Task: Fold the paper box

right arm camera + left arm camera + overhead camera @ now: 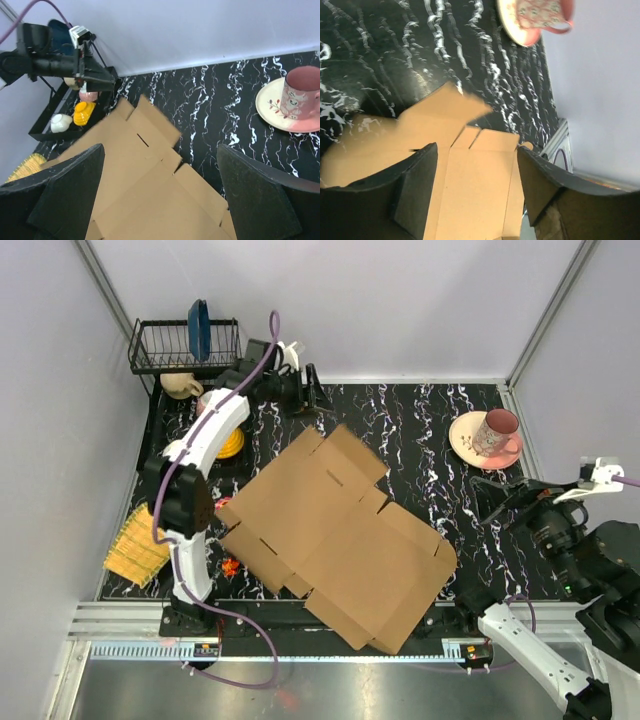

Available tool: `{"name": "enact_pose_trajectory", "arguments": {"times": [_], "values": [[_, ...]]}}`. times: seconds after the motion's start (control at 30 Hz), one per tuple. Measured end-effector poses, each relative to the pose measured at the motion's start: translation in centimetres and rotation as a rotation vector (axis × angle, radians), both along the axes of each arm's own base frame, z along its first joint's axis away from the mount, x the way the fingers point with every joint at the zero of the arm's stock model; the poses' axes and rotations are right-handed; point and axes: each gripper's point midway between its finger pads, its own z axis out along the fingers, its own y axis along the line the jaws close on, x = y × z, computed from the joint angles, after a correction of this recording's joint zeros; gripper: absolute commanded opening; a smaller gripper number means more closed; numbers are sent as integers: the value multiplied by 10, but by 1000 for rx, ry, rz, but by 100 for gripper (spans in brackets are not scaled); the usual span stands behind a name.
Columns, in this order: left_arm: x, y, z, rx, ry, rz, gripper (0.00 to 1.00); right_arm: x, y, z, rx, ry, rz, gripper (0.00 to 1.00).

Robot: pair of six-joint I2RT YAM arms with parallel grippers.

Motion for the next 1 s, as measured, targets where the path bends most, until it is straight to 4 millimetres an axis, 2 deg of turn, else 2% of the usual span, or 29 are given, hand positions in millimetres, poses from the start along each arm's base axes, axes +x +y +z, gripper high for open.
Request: {"name": "enact_pose_trajectory", "arguments": {"times": [0.07, 0.1, 0.17, 0.23, 0.27, 0.33, 0.37, 0.43, 0.47, 0.53, 0.6, 0.63, 0.67, 0.77, 0.83, 0.9, 1.0], "values": [[26, 1, -32, 31, 58, 38, 86, 5, 3, -11, -7, 27, 1, 100], [37, 3, -43, 47, 75, 68, 99, 7, 5, -17, -12, 41, 1, 100], [51, 10, -48, 72, 67, 129, 99, 12, 9, -28, -19, 68, 6, 100], [64, 23, -37, 92, 14, 220, 99, 17, 15, -44, -29, 103, 18, 100], [68, 31, -22, 91, -40, 277, 99, 21, 19, -51, -33, 121, 23, 100], [63, 50, 5, 97, -140, 394, 99, 27, 25, -65, -41, 154, 30, 100], [46, 63, 21, 94, -186, 467, 99, 30, 28, -73, -44, 171, 34, 100], [-2, 84, 47, 84, -263, 611, 99, 37, 35, -85, -48, 200, 48, 100], [-30, 89, 62, 44, -290, 677, 99, 40, 38, -90, -48, 209, 50, 100], [-85, 96, 76, -75, -299, 785, 99, 45, 44, -98, -49, 230, 62, 100], [-131, 108, 60, -187, -213, 876, 99, 49, 50, -100, -42, 238, 76, 100], [-144, 119, 42, -210, -160, 941, 99, 51, 53, -99, -37, 238, 86, 100], [-150, 127, 23, -200, -114, 999, 99, 52, 56, -99, -29, 238, 94, 100], [-173, 143, -54, -1, 58, 1145, 99, 56, 65, -99, -1, 237, 122, 100], [-186, 152, -87, 136, 137, 1220, 99, 57, 70, -101, 16, 242, 136, 100], [-198, 167, -115, 264, 200, 1298, 99, 59, 75, -105, 32, 247, 151, 100], [-210, 184, -137, 331, 235, 1373, 99, 63, 82, -120, 44, 275, 163, 100]]}}
